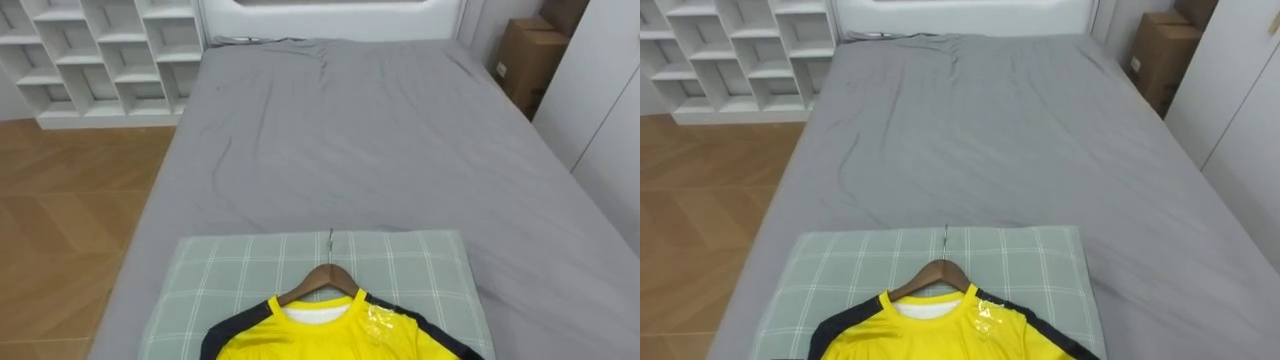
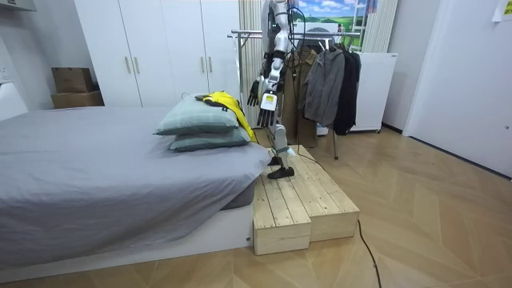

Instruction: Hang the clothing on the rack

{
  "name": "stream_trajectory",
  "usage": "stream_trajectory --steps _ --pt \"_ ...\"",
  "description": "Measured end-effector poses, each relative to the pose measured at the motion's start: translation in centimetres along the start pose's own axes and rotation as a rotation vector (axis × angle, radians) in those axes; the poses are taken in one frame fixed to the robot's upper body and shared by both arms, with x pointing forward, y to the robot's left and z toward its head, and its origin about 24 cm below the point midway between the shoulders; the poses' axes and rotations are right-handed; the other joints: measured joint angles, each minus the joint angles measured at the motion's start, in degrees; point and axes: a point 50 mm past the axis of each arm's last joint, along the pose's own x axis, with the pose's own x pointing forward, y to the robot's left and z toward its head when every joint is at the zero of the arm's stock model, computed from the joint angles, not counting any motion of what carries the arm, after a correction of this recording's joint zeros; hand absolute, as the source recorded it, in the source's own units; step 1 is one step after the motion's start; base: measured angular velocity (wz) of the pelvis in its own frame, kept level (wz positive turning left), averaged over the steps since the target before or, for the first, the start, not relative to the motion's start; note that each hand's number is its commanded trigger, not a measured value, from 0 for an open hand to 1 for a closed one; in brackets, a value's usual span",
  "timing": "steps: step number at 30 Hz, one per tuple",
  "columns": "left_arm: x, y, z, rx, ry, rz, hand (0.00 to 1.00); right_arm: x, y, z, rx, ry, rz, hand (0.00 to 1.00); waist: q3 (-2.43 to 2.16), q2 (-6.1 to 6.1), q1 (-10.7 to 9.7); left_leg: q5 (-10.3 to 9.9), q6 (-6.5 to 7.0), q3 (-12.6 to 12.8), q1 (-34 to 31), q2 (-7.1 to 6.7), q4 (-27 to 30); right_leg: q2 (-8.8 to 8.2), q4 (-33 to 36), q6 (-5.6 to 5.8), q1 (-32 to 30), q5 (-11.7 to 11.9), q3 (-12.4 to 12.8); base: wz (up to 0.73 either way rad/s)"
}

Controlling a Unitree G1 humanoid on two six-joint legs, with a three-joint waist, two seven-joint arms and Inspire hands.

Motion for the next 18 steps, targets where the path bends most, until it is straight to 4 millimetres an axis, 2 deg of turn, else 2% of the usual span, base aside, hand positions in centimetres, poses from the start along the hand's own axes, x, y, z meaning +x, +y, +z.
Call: stream_trajectory --steps 13,18 --pt "0.0 -0.2 0.2 -0.019 -0.023 0.022 0.0 -0.1 0.2 -0.7 0.114 0.011 0.044 0.0 -0.03 0.17 -0.4 0.0 0.0 -0.4 -0.5 -0.04 0.0 -0.04 -0.2 0.03 -0.2 0.1 -0.4 0.01" --pt "-0.1 0.0 0.0 -0.082 -0.017 0.068 0.0 -0.2 0.2 -1.2 0.15 0.035 0.039 0.0 -0.02 -0.04 -0.1 0.0 0.0 -0.3 0.2 -0.03 -0.1 -0.04 -0.3 0.04 0.6 0.1 -0.5 0.0"
